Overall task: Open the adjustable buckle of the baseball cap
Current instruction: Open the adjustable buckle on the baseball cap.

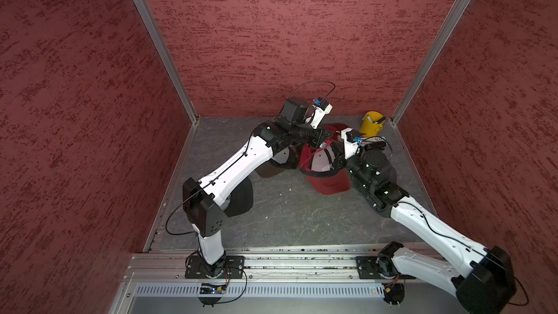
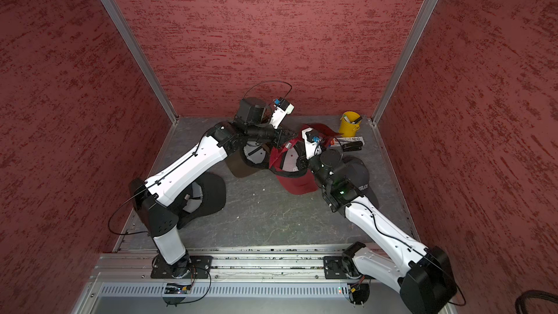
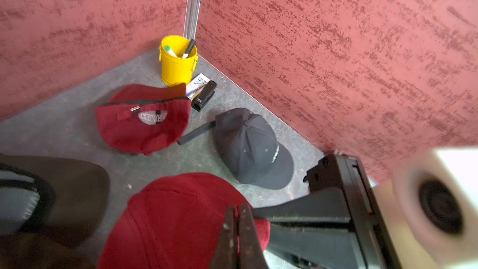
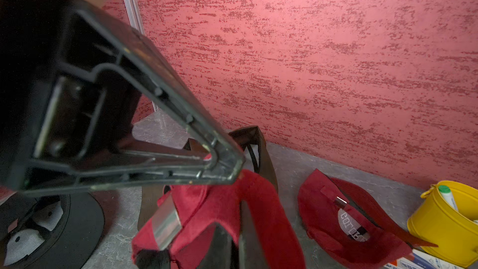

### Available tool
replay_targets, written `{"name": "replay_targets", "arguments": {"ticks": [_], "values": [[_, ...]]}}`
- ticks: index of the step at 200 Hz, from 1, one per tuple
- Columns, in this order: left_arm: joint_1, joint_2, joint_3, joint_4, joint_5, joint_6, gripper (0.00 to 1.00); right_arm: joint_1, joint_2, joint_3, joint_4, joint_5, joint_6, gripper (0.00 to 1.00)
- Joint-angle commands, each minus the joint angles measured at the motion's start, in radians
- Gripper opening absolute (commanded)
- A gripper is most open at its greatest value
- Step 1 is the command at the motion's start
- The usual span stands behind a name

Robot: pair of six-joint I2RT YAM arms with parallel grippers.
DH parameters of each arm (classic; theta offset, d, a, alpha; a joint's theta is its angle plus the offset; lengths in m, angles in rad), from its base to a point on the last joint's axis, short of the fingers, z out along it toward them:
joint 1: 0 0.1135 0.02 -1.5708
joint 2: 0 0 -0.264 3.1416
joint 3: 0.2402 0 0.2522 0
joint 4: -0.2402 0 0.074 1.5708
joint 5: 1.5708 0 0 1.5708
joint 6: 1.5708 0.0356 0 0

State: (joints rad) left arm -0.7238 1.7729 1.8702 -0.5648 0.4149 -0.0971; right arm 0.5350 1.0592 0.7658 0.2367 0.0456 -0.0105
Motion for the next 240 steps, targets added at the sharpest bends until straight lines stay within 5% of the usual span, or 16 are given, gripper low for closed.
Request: {"name": "replay_targets", "arguments": {"ticks": [1,91,240], "values": [[0.005,-0.075,-0.045,0.081,0.003,0.002,0.0,-0.001,-0.001,0.041,0.008,0.036,0.031,0.0],[0.023,-0.271,-0.307,0.261,0.077,0.001,0.0,-0.003,0.036,0.052,-0.01,0.047,0.084,0.0],[0.02,-0.385,-0.437,0.289,0.05,0.034,0.0,-0.006,0.073,0.077,-0.034,0.062,0.129,0.0]]}}
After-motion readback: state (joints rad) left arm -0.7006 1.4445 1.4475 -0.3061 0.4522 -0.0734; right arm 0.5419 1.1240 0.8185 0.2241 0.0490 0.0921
